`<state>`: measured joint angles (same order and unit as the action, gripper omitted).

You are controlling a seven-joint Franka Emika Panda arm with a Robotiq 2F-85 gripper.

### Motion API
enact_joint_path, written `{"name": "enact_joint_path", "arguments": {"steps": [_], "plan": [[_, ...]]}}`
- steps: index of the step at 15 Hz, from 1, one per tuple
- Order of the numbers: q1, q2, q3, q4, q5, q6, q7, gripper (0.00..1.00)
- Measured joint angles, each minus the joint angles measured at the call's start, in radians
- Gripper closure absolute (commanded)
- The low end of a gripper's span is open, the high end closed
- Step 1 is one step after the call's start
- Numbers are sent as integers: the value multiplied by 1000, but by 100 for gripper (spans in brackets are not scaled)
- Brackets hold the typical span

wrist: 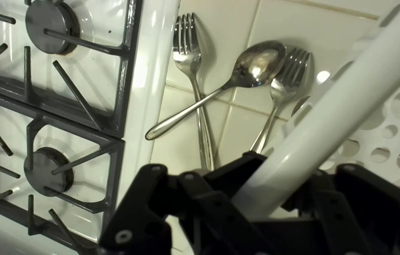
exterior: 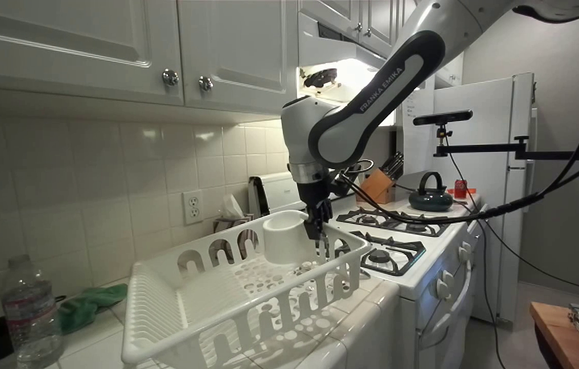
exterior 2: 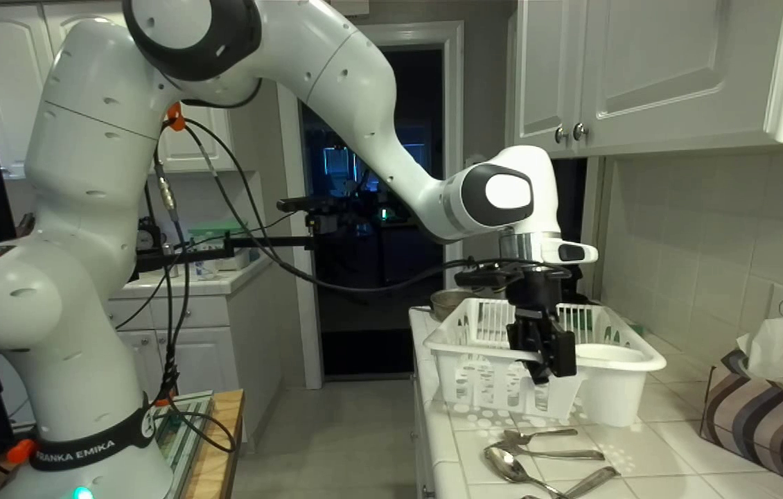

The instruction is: Turn the white object to the right

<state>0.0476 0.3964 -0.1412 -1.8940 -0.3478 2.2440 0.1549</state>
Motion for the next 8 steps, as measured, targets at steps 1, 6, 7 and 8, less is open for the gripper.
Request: {"name": "enact_joint_path", "arguments": {"steps": [1, 6, 7, 8], "plan": [[-2, 1, 0, 0, -1, 5, -10, 100], [-7, 16, 1, 6, -1, 39, -52, 100], [-7, 20, 2, 11, -1, 42, -59, 100], [-7, 24, 4, 16, -1, 45, -66, 100]]}}
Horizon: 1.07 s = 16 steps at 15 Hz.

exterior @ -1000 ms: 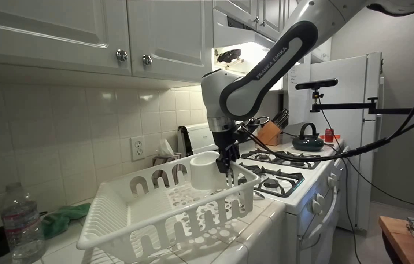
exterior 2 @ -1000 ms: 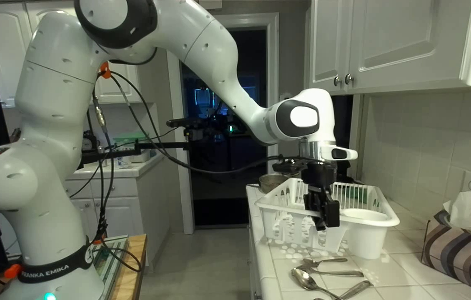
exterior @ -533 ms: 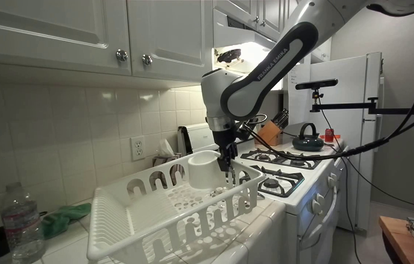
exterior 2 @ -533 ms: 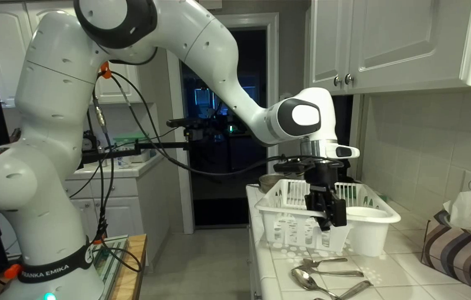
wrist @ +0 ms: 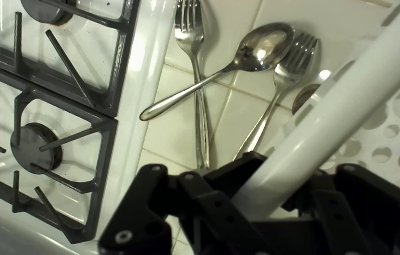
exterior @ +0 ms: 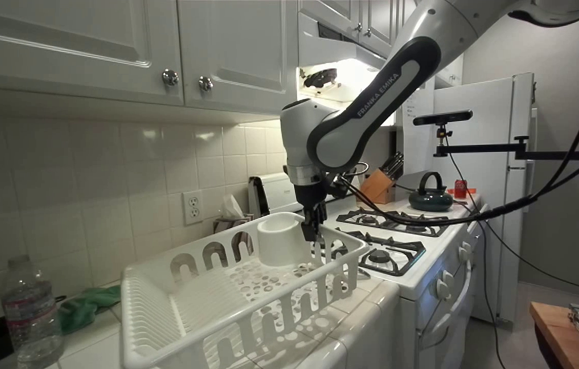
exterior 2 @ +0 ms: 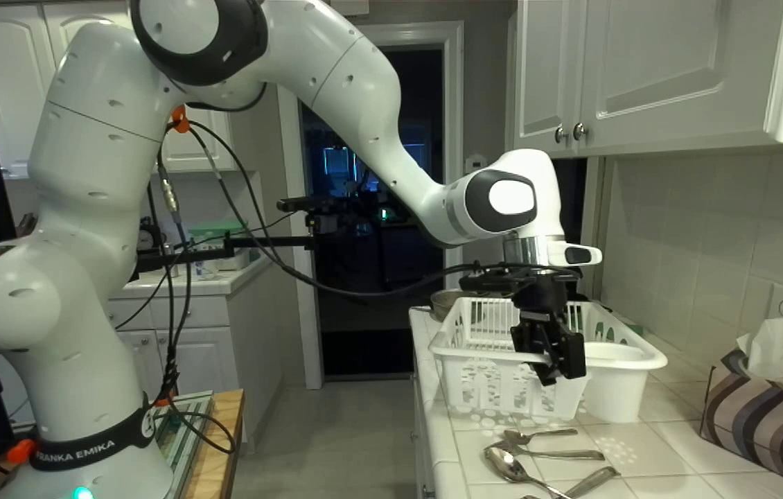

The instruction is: Turn the white object to the right

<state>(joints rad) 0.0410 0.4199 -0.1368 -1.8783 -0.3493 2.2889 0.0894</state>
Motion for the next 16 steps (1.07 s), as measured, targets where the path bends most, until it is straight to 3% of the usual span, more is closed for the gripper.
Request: {"name": "enact_joint_path", "arguments": {"steps": [16], "plan": [[4, 80, 32, 102, 0, 14, -112, 100]]}}
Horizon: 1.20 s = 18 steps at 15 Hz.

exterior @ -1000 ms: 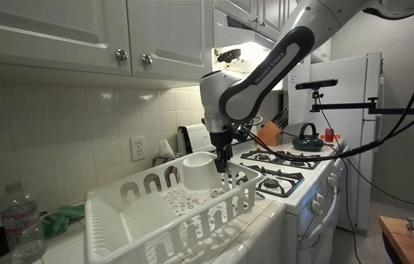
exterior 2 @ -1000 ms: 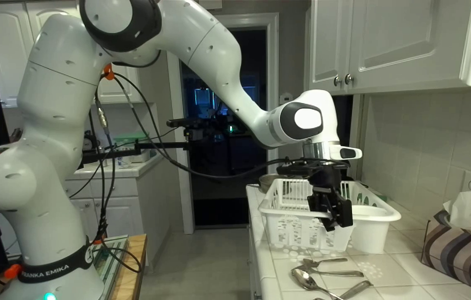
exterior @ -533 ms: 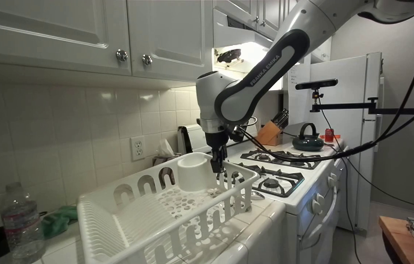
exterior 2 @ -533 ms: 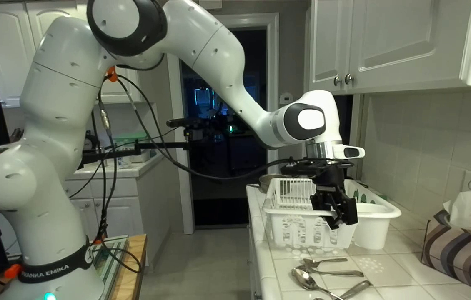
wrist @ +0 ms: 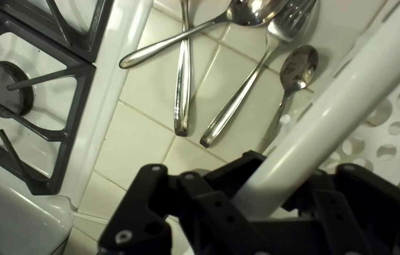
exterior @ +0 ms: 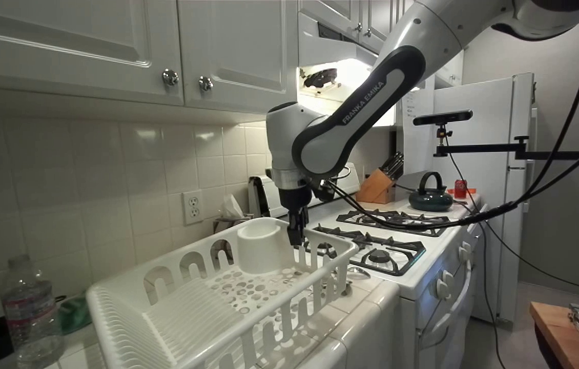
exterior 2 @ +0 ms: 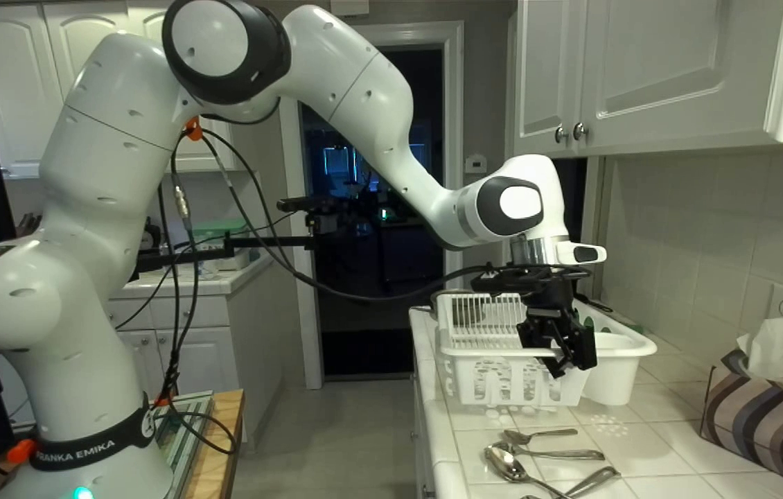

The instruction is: Turn the white object to the right

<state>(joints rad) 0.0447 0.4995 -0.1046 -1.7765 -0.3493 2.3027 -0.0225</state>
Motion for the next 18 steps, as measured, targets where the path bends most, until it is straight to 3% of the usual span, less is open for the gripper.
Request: {"name": "enact_joint_path", "arguments": {"steps": [18], "plan": [[-1, 63, 0, 21, 0, 49, -1, 100]]}}
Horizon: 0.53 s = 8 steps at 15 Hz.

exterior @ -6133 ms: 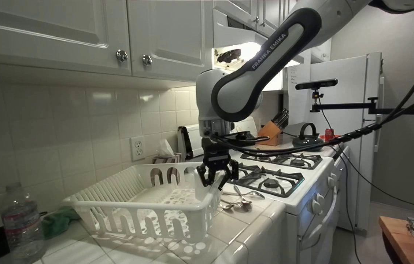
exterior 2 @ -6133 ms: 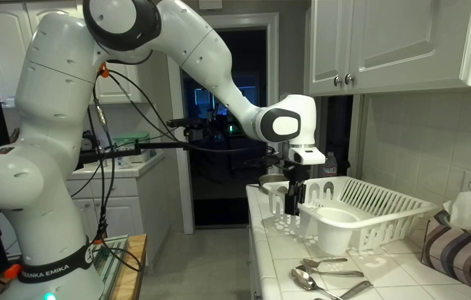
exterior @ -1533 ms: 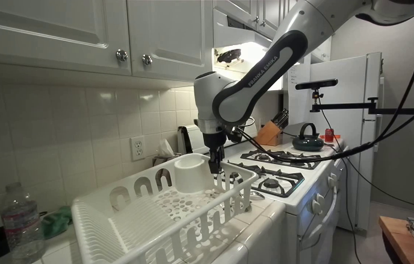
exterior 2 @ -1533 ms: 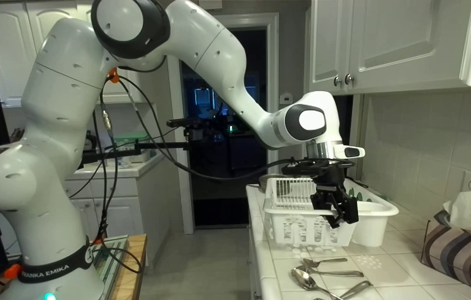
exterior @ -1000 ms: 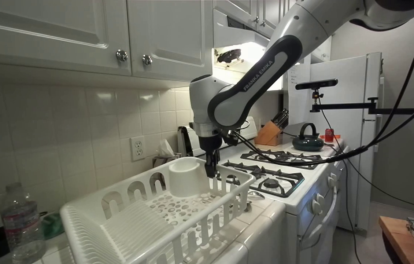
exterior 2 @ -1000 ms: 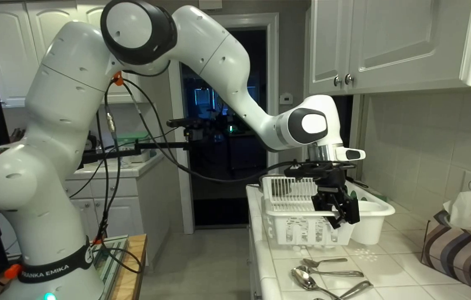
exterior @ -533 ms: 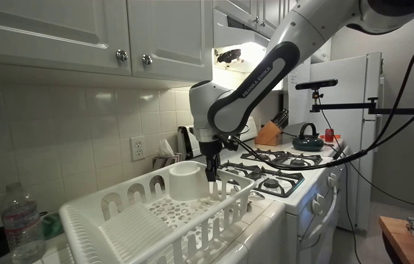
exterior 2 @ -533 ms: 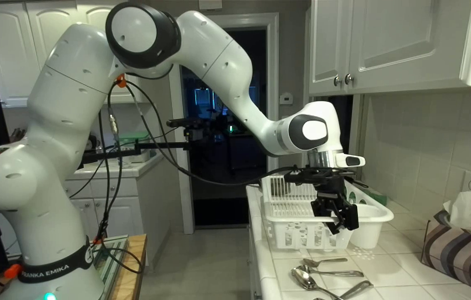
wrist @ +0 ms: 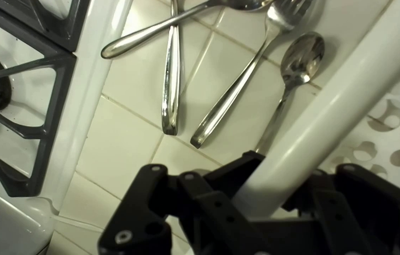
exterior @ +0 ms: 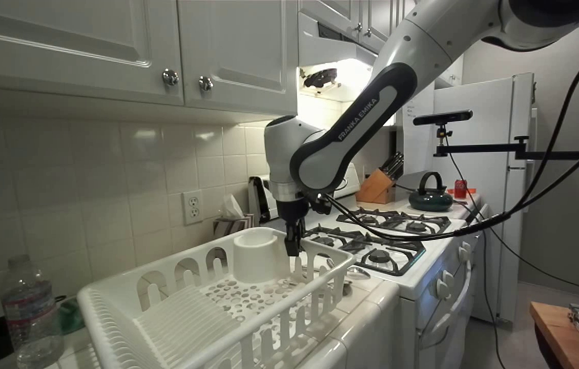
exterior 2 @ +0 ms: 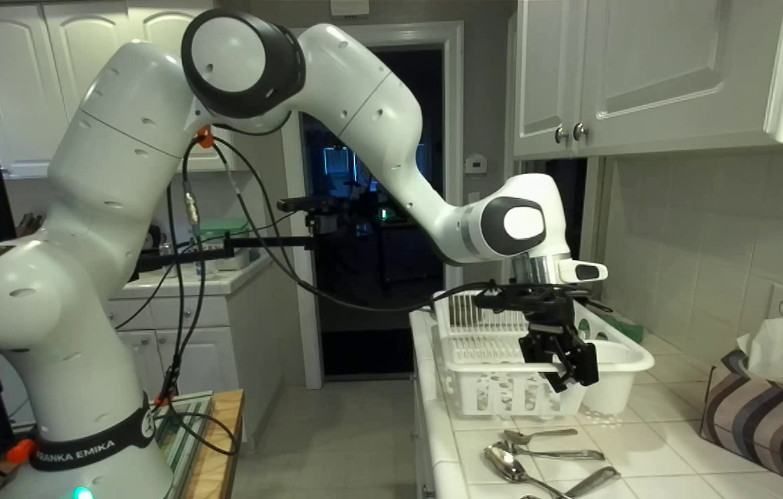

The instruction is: Turn the white object to the right

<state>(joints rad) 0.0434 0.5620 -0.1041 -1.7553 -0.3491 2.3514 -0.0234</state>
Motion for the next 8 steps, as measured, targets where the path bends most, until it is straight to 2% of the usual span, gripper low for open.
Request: {"name": "enact_joint_path", "arguments": {"steps": [5, 6, 8], "plan": [[0, 19, 0, 13, 0, 9, 1, 100], [0, 22, 0, 15, 0, 10, 1, 82], [0, 27, 0, 20, 0, 10, 2, 67]]}}
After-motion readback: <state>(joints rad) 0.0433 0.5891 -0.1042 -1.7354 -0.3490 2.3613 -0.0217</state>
